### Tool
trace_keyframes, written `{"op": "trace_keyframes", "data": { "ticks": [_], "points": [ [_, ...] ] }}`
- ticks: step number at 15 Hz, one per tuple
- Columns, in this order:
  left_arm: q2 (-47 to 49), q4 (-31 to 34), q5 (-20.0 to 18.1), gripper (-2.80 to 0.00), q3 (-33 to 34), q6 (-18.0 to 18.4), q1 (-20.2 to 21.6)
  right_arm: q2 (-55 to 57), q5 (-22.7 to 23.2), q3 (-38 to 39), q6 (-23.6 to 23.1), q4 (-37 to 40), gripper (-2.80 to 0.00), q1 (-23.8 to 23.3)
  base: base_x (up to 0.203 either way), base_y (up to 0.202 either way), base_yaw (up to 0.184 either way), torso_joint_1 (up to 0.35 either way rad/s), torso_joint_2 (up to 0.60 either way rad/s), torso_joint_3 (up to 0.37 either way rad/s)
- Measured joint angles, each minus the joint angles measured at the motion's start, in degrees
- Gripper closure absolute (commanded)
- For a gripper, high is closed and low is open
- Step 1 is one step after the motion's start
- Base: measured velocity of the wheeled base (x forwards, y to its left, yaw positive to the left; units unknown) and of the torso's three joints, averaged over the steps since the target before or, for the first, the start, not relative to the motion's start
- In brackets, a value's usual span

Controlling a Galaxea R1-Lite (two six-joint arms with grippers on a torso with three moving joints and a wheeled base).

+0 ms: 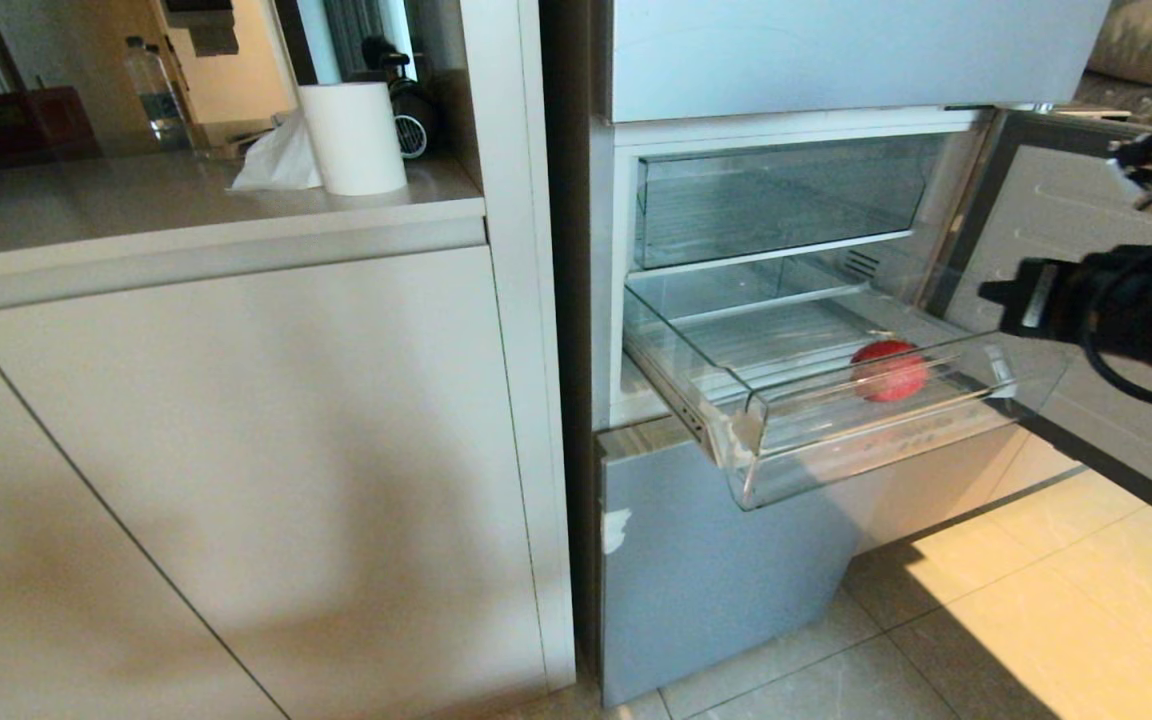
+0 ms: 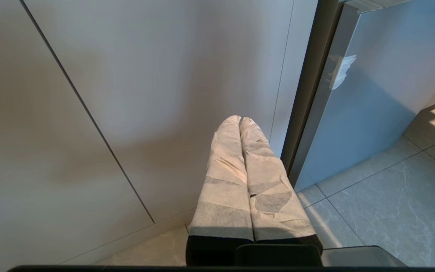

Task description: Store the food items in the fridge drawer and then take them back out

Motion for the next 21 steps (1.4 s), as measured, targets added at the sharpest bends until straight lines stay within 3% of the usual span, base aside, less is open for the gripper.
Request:
{"op": "trace_keyframes", "data": {
  "ticks": [5, 10, 14, 17, 21],
  "points": [
    [0.0, 0.0, 0.0, 0.00, 0.0, 0.0, 0.0, -30.2, -3.9, 22.4, -0.3, 2.0, 0.00, 0.0, 0.000, 0.000, 0.000, 0.000, 0.00, 0.000],
    [0.0, 0.0, 0.0, 0.00, 0.0, 0.0, 0.0, -52.8, -6.7, 31.9, -0.4, 11.8, 0.00, -0.1, 0.000, 0.000, 0.000, 0.000, 0.00, 0.000],
    [0.0, 0.0, 0.0, 0.00, 0.0, -0.5, 0.0, -65.9, -11.0, 44.4, -0.9, 17.7, 0.00, -1.3, 0.000, 0.000, 0.000, 0.000, 0.00, 0.000],
    [0.0, 0.0, 0.4, 0.00, 0.0, -1.6, 0.0, -70.6, -5.1, 56.4, -7.2, 10.4, 0.00, -4.3, 0.000, 0.000, 0.000, 0.000, 0.00, 0.000],
    [0.0, 0.0, 0.4, 0.00, 0.0, -2.2, 0.0, -80.6, -0.8, 60.3, -9.7, 13.4, 0.00, -5.6, 0.000, 0.000, 0.000, 0.000, 0.00, 0.000]
  ]
}}
